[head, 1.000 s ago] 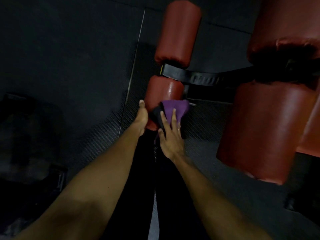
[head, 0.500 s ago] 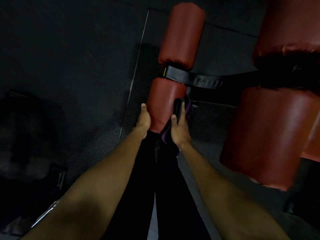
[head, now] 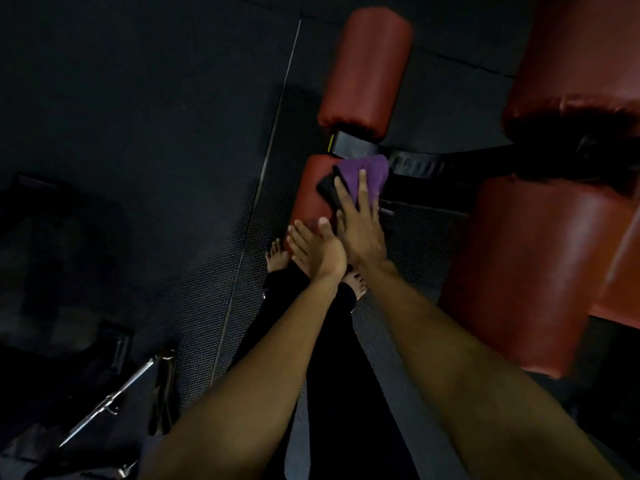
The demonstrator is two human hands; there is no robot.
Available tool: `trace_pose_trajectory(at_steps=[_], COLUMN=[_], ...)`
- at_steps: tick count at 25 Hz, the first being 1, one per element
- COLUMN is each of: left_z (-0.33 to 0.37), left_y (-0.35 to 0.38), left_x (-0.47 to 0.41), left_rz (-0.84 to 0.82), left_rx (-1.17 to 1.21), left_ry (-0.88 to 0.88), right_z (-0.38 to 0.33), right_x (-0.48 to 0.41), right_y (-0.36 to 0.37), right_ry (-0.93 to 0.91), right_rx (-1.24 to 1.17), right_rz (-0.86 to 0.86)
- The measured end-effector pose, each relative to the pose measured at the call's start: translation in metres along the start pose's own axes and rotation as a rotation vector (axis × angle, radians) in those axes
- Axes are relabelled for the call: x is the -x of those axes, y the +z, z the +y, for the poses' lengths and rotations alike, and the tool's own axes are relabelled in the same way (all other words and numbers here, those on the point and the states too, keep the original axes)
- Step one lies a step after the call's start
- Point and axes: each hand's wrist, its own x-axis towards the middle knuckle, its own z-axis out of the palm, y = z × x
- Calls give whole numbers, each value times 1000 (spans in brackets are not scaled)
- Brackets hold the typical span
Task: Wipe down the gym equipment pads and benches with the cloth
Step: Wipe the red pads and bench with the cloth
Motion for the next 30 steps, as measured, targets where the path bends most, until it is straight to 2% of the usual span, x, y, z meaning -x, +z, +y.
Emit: trace_pose_trajectory(at_steps=[3, 6, 8, 9, 12, 14, 16, 17, 19, 21, 22, 25, 28, 30], left_z=[-4, -28, -67, -73, -44, 2, 19, 14, 3, -4, -9, -70, -82, -33], left_y=[-14, -22, -12, -8, -10, -24, -16, -12, -1, -12, -20, -10, 3, -13], left_x=[-22, -94, -152, -159, -113, -45, -9, 0, -11, -28, -42, -138, -147, -84], left_rz=[106, -67, -213, -192, -2, 84, 71, 12, -10, 53, 25, -79, -2, 64], left_rx=[17, 217, 312, 266, 203, 108, 49, 41, 4, -26, 6, 264, 263, 150], left_ry=[-8, -172, -282, -301, -256, -193, -132, -86, -57, -25, -44, -246, -294, -186], right_z=[2, 8, 5, 0, -9, -8, -2, 1, 2, -1, -1, 0, -5, -2], right_x=[-11, 29, 64, 78, 89, 68, 39, 24, 4, 4, 11, 50, 84, 93], right_y=[-3, 13, 29, 36, 45, 33, 15, 6, -7, -8, -3, 19, 38, 40], right_ry=[160, 258, 232, 190, 59, 83, 73, 49, 56, 154, 216, 302, 206, 96], right_rx=[-222, -406, -369, -313, -158, -87, -47, -36, -62, -188, -281, -416, -293, -225], right_rz=[66, 19, -21, -32, -50, -98, -104, -89, -49, -19, -9, -5, -33, -45])
